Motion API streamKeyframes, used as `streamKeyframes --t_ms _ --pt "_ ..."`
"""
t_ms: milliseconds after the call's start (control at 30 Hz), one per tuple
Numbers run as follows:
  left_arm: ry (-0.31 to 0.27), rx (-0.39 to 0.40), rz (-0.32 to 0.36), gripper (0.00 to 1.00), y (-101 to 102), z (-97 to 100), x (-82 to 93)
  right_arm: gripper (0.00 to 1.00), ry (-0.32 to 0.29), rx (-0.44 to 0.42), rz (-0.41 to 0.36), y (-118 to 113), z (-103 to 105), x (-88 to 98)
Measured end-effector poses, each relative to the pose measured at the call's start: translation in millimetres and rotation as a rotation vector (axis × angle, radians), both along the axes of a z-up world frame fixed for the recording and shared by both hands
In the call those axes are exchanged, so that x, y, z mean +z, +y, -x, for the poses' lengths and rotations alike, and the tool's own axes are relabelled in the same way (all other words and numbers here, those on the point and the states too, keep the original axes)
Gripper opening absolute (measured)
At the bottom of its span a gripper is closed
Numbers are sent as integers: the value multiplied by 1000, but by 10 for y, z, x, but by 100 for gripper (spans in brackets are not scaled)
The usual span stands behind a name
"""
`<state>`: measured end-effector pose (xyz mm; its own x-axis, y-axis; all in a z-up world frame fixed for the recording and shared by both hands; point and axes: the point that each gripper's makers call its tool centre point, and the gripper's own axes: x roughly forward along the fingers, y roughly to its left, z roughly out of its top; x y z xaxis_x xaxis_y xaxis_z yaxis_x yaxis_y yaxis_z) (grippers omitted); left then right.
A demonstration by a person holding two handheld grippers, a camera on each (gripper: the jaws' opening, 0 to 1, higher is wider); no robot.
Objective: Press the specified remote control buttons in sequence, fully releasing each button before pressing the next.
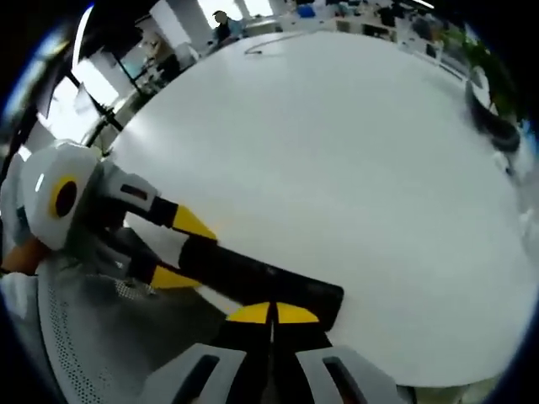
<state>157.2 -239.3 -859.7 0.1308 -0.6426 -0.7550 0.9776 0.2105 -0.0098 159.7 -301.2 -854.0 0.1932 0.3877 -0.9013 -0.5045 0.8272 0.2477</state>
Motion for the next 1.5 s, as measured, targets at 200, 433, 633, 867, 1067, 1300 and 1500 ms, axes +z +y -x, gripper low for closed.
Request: streamKeyframes --t_ms 200,433,633,867,1067,1300,1500 --pt "0 -1 1 25 0 -2 0 0 6 -11 -21 -21 -20 -7" --pt "-4 -4 5 24 -2 -4 0 0 22 -27 -25 -6 -29 10" --pt "-1 -6 5 24 -6 -7 -2 0 -29 -62 -58 -12 -126 47" --pt "-2 -11 5 24 -8 -5 -2 0 -43 -18 -27 20 -105 27" --pt "7 -18 10 24 -17 16 -3 0 -41 -31 -22 -1 -121 19" --pt "14 -17 16 24 -23 21 1 0 -39 -13 -3 5 -105 13" --pt "25 1 25 24 -28 8 3 0 -68 28 26 1 -119 7"
